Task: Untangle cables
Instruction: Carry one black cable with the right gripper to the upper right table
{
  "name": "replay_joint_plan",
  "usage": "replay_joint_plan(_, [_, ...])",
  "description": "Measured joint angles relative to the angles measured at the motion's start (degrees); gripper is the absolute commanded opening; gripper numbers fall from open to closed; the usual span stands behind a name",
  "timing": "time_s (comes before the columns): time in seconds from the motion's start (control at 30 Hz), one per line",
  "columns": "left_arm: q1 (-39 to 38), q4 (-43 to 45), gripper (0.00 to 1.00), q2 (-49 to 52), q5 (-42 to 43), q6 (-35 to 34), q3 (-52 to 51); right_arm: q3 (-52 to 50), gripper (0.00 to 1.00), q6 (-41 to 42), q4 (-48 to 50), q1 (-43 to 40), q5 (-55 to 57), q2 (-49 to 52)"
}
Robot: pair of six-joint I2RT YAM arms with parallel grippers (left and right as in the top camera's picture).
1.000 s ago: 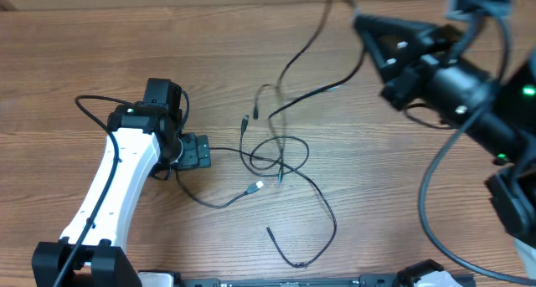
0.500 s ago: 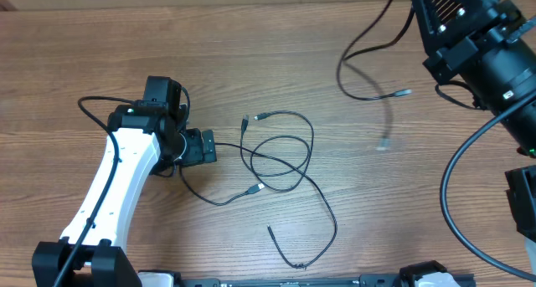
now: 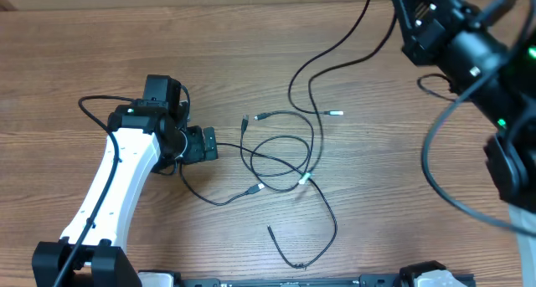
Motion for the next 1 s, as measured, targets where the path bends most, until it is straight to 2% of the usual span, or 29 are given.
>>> replay_joint_plan(0.3, [0.0,0.0,1.00,0.0,0.0,0.0,0.0,0.0,0.04,-0.2,-4.9,-0.8,11.8,7.8])
replay_joint_plan(0.53, [0.0,0.0,1.00,0.0,0.0,0.0,0.0,0.0,0.04,-0.2,-5.6,-6.4,15.0,14.3])
replay_joint_plan(0.77, [0.0,0.0,0.99,0.0,0.0,0.0,0.0,0.0,0.04,-0.2,-4.3,-12.0,12.9,18.1])
replay_joint_plan(1.0, [0.0,0.0,0.99,0.0,0.0,0.0,0.0,0.0,0.04,-0.2,0.3,-12.8,4.5,18.2])
